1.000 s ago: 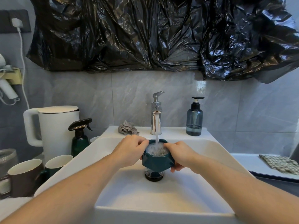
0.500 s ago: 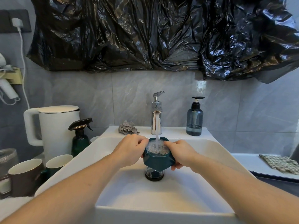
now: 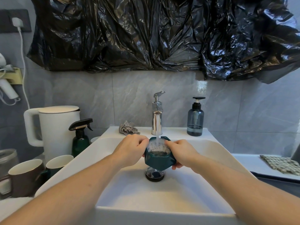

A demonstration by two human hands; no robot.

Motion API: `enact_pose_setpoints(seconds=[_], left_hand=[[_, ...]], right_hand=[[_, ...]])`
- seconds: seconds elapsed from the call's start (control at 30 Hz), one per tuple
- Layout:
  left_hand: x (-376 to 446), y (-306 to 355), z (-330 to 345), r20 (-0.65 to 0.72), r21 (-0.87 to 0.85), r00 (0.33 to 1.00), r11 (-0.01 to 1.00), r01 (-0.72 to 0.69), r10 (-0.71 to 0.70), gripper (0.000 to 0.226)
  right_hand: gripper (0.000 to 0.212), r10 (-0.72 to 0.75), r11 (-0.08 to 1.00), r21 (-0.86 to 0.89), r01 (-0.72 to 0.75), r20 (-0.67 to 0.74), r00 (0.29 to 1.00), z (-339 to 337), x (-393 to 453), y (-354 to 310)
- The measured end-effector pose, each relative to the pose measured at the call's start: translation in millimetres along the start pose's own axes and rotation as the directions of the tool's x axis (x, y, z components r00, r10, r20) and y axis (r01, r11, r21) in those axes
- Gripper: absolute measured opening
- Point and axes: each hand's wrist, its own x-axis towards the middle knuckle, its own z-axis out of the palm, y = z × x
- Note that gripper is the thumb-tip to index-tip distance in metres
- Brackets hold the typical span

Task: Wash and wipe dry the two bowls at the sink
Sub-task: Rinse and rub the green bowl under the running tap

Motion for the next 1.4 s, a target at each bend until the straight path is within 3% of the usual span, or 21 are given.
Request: enact_pose_setpoints(seconds=[0.8, 1.4], left_hand=[[3.1, -4.7, 1.3, -0.059, 0.002, 0.997, 0.999, -0.052, 0.052, 0.036], [2.2, -0.2, -1.4, -0.041, -0.014, 0.998, 0.998, 0.056, -0.056, 0.036]], right_hand=[[0.038, -0.081, 0.993, 0.077, 0.087, -0.076, 0.994, 0.0, 0.6, 2.6], [0.029, -0.102, 0.989, 0.105, 0.105, -0.032, 0.994, -0.4, 1.6, 2.7]])
